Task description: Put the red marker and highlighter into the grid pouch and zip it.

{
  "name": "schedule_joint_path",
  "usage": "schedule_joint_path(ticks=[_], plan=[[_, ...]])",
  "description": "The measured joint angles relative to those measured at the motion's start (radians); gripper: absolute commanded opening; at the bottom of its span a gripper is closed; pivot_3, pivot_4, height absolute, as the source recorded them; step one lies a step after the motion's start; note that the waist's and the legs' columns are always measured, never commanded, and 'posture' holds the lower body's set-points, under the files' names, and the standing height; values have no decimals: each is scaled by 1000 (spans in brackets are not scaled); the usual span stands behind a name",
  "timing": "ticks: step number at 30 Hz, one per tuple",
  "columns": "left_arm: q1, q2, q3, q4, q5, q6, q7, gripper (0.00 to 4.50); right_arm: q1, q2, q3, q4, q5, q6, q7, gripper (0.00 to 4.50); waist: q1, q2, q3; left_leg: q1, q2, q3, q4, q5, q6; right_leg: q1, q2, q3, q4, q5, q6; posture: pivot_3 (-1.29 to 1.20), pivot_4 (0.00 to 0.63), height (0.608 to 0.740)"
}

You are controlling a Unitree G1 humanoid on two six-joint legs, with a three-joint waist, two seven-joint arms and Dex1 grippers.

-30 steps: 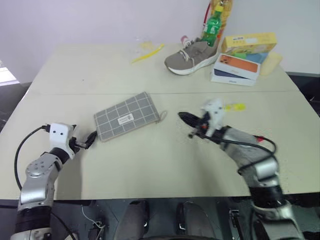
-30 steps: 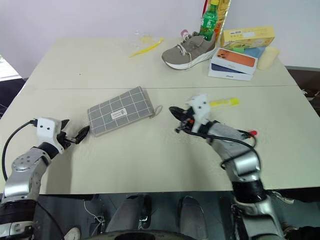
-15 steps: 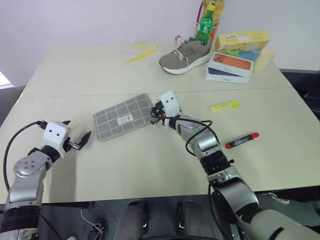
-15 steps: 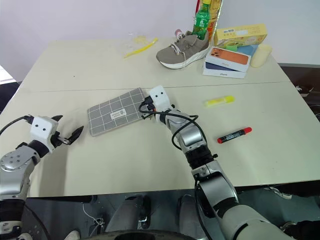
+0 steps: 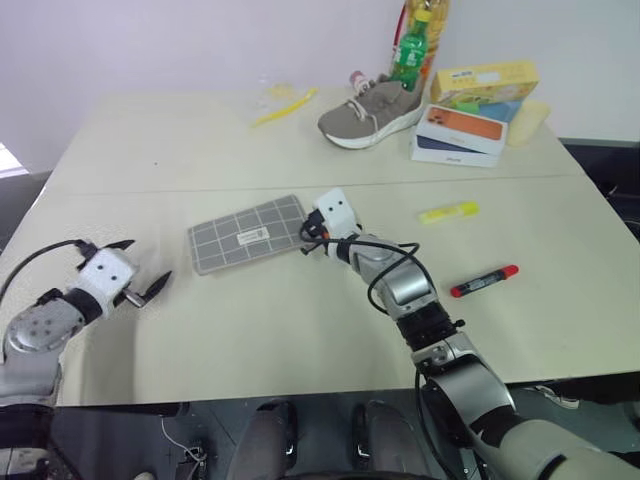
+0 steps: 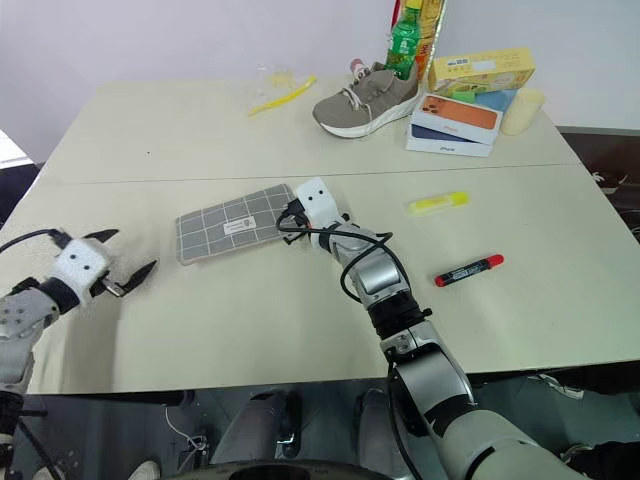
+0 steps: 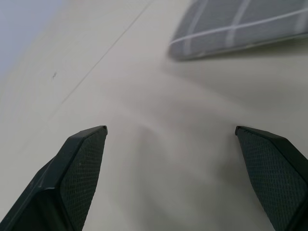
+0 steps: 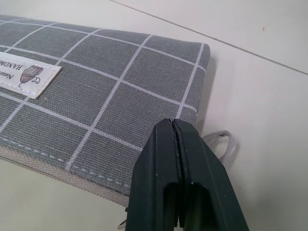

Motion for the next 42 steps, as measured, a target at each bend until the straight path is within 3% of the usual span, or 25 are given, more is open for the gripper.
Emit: schedule_joint_path(ticks=[9,12,18,24,30,33,36,40,42], plan=[[-176,11,-163,157,109,-317,-54,4500,1,15,1,-2,-25,-1,13,16,-4,0,0,0,0,5,-2,0,0,1,0,2,2,0,0,0,150,740],[-246,2,-221,236,157,-421,-52,3211,1,16,1,-2,-35,-1,17,0,-3,0,0,0,0,7,-1,0,0,1,0,3,2,0,0,0,150,740],[-352,-28,-293,388,195,-568,-40,49,1,15,2,-5,-50,-2,25,0,-4,0,-1,0,2,12,-1,0,1,-1,1,6,3,0,0,0,150,740],[-389,-35,-295,465,193,-632,-22,18,5,13,0,-14,-56,-4,25,0,-4,0,-1,0,2,14,-1,-1,2,-2,1,7,3,0,1,0,150,740],[-298,-116,-273,258,-39,-350,-121,18,51,-100,0,-134,-92,-59,43,0,-3,-1,0,-1,2,15,1,-1,3,-2,0,8,2,0,1,0,150,740],[-214,-135,-249,36,-133,-131,-120,0,106,-212,-33,-292,-50,-16,133,881,-2,0,0,-1,2,15,1,-2,4,-2,0,9,1,0,1,0,150,740],[-151,-183,-224,-156,-190,68,-59,0,164,-323,-113,-431,13,77,206,2414,1,-1,0,-2,2,15,1,-3,6,-1,0,9,1,0,1,0,150,740],[-103,-243,-202,-314,-233,229,7,0,216,-373,-193,-536,75,161,225,4469,-2,-1,0,0,4,15,2,-3,6,-1,1,9,2,0,1,0,150,740],[-77,-269,-206,-374,-243,284,20,0,236,-374,-217,-589,116,207,229,4469,-2,-1,0,0,4,15,2,-3,6,-1,1,9,2,0,1,0,150,740]])
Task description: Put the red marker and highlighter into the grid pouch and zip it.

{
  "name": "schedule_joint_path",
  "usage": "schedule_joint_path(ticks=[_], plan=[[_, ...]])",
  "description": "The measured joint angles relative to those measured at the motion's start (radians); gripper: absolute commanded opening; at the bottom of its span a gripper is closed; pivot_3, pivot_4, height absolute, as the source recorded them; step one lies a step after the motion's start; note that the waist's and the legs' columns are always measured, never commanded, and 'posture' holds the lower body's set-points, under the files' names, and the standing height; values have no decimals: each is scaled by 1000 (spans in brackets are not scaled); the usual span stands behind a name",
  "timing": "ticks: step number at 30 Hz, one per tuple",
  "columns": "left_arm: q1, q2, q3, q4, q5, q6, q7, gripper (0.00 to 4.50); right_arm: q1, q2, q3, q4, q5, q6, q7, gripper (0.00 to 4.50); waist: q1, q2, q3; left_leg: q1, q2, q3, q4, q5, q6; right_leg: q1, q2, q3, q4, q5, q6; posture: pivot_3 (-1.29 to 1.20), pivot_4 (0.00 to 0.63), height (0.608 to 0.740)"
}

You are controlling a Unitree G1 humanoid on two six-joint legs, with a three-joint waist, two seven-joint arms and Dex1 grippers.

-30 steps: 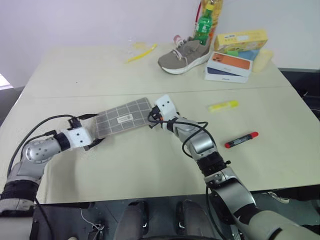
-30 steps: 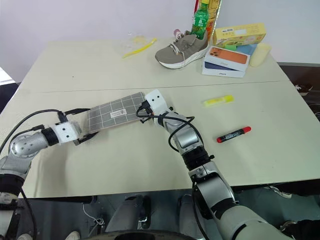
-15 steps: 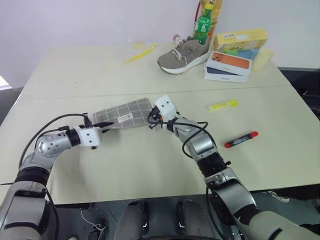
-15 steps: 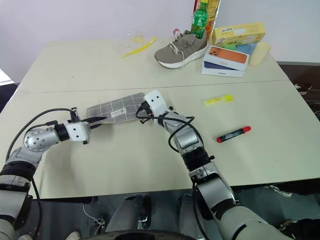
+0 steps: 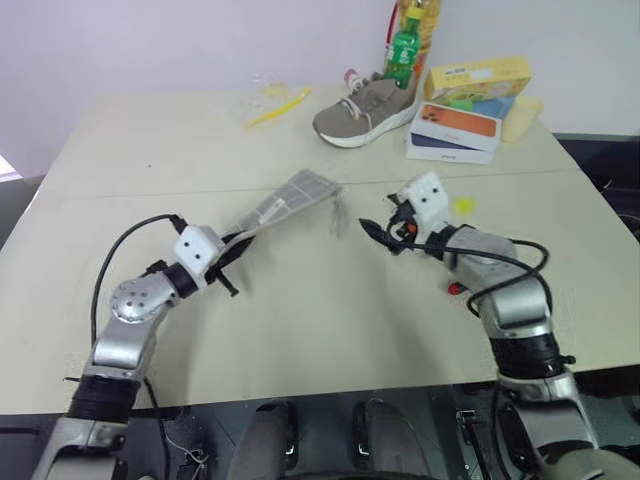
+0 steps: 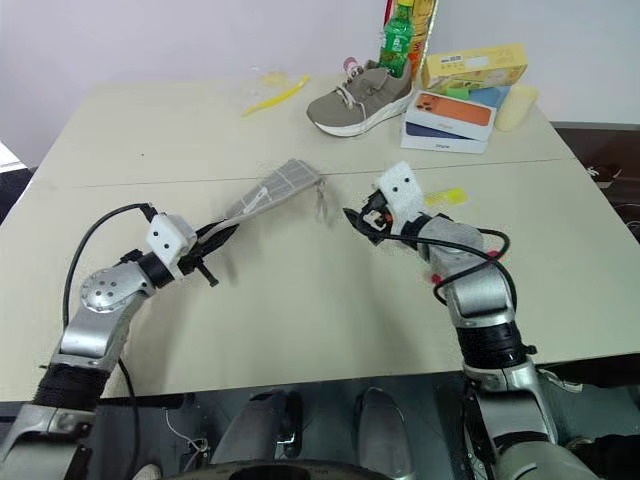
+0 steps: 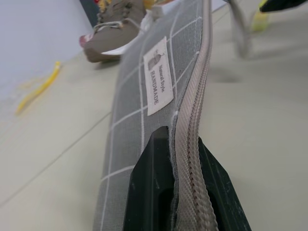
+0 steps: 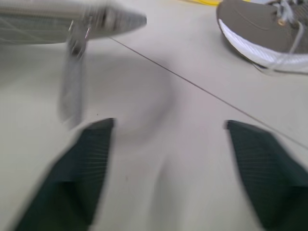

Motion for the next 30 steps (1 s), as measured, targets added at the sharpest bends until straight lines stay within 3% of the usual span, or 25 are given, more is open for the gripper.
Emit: schedule_joint_path(ticks=[4,11,14,21,30], plan=[[12,-25,-2,-47,-1,52,9,0,14,10,4,-58,33,49,-5,4469,4,0,0,0,0,0,0,0,0,0,0,0,0,0,0,0,150,740],[-1,-49,-9,-56,9,71,4,0,-34,171,15,-43,36,119,-176,4469,6,0,0,0,-1,0,1,0,0,0,-1,0,0,0,0,0,150,740],[-1,-57,-9,-56,20,71,-1,0,-53,205,-2,-27,40,121,-220,3703,6,0,0,0,-1,0,0,0,0,1,-1,0,0,0,0,0,150,740],[-1,-69,-11,-56,44,63,-13,0,-53,207,-9,-15,49,135,-241,163,3,0,0,0,-1,0,0,0,0,0,0,0,0,0,0,0,150,740],[-22,-107,-77,-33,184,18,36,0,-55,117,104,-39,15,203,-222,75,6,0,0,0,-2,0,0,0,1,0,0,0,0,0,0,0,150,740]])
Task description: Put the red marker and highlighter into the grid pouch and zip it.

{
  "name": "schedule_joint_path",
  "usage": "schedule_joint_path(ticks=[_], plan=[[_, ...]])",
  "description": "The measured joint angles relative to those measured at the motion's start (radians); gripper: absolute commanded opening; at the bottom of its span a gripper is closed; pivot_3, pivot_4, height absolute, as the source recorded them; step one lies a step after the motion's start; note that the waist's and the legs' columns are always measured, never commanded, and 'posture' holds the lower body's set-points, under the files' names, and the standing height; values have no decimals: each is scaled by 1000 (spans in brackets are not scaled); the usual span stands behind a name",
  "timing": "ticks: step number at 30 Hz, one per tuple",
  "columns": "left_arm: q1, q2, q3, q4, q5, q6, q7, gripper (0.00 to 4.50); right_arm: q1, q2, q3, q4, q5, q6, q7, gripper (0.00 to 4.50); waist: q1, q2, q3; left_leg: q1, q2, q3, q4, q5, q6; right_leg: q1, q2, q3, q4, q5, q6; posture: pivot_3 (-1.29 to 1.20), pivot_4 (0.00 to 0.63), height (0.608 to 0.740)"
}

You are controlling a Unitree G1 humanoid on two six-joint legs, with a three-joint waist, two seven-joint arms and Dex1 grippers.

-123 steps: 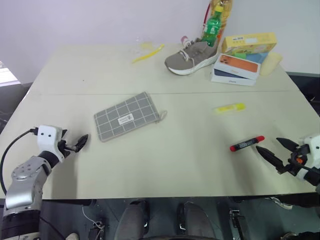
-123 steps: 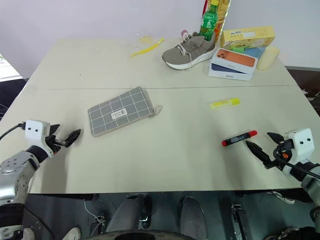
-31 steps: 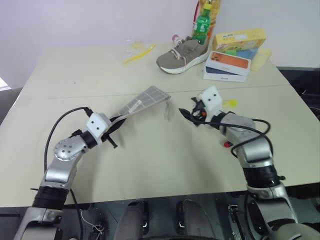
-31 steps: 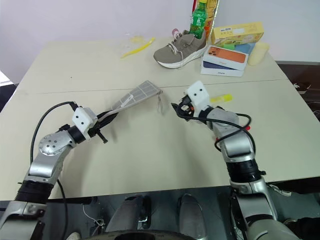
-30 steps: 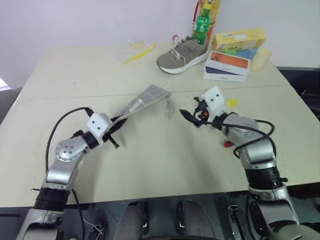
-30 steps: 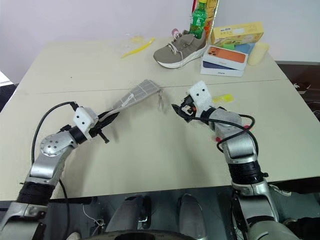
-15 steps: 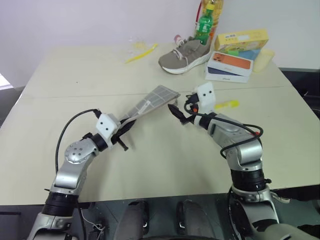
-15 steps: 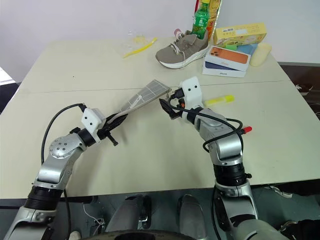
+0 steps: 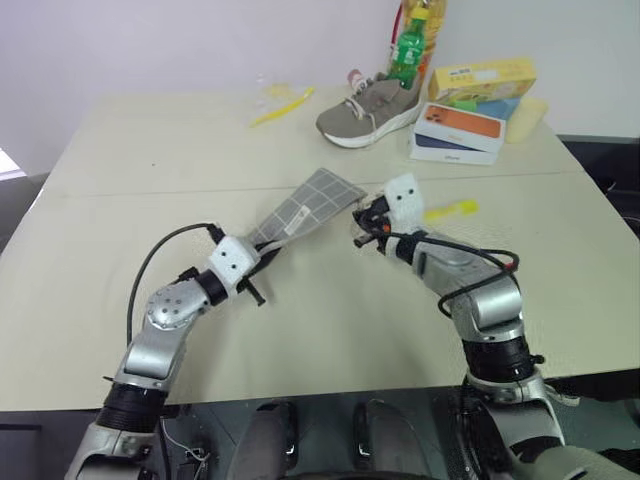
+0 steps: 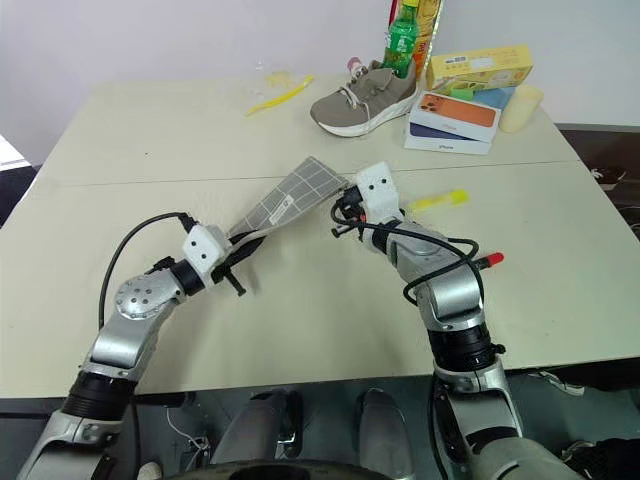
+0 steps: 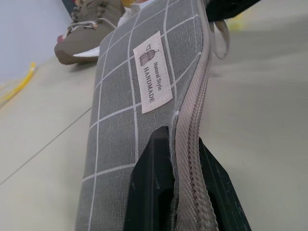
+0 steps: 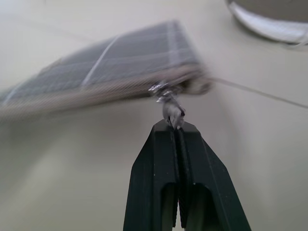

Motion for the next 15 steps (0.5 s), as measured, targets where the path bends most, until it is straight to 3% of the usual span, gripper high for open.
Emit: schedule_joint_path(ticks=[15], plan=[[-127,-191,-118,48,125,69,124,0,-33,-134,229,-147,-64,16,142,75,1,0,0,0,0,0,1,0,0,0,0,0,0,0,0,0,150,740]])
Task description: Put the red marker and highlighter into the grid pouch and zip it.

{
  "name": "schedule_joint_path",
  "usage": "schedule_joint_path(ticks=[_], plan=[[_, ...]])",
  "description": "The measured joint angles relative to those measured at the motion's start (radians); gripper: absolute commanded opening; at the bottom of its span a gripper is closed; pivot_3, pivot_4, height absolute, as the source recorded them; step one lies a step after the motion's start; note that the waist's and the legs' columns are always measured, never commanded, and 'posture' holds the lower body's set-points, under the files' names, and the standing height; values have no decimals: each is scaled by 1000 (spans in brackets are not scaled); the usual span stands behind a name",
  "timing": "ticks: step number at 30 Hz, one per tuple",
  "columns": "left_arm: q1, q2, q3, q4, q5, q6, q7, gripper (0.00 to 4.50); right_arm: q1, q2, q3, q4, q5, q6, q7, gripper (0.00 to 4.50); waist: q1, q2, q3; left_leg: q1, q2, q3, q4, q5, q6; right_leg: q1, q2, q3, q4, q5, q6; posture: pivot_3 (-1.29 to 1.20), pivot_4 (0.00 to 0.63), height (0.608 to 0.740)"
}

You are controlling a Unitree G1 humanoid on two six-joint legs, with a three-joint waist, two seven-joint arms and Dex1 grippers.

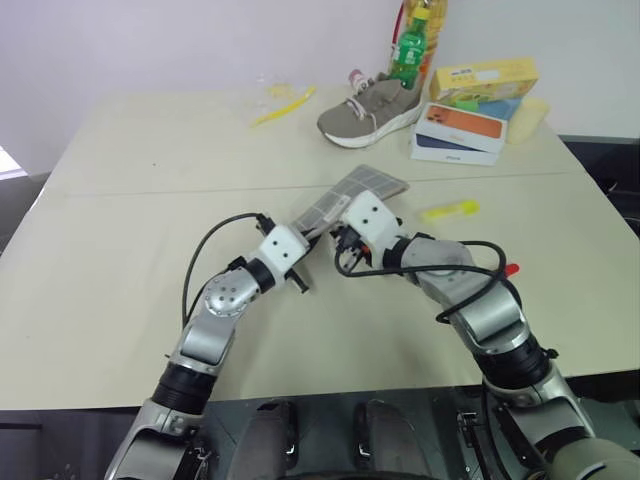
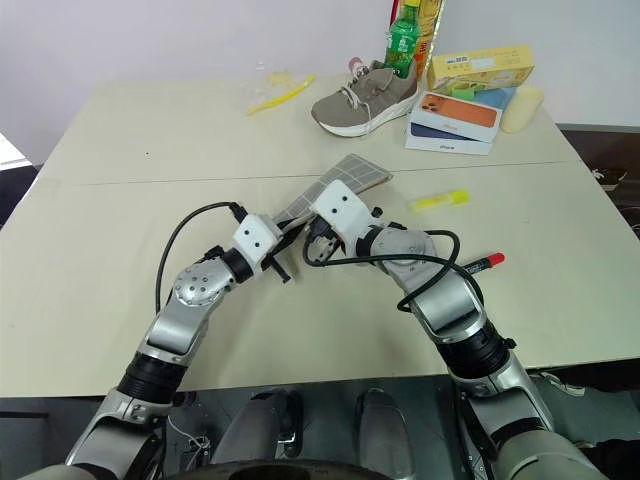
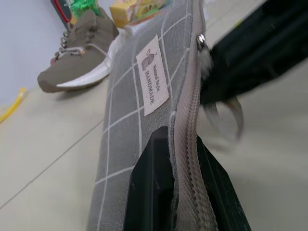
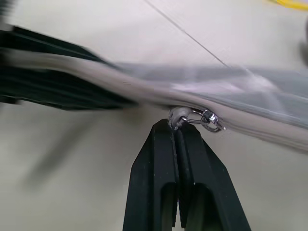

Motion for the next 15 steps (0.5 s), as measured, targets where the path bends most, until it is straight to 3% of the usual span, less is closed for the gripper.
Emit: schedule_joint_path(ticks=[11,14,15], plan=[[-89,-83,-31,112,41,16,42,0,-4,-83,60,-83,-13,31,65,75,1,0,0,0,0,0,0,0,0,0,0,0,0,0,0,0,150,740],[-89,-81,-31,112,41,15,44,0,-3,-92,54,-90,5,32,97,861,0,0,0,0,0,0,0,0,0,0,0,0,0,0,0,0,150,740],[-90,-75,-30,112,42,16,45,0,-1,-95,47,-104,25,33,118,1315,0,0,0,0,0,0,0,0,0,0,0,0,0,0,0,0,150,740]])
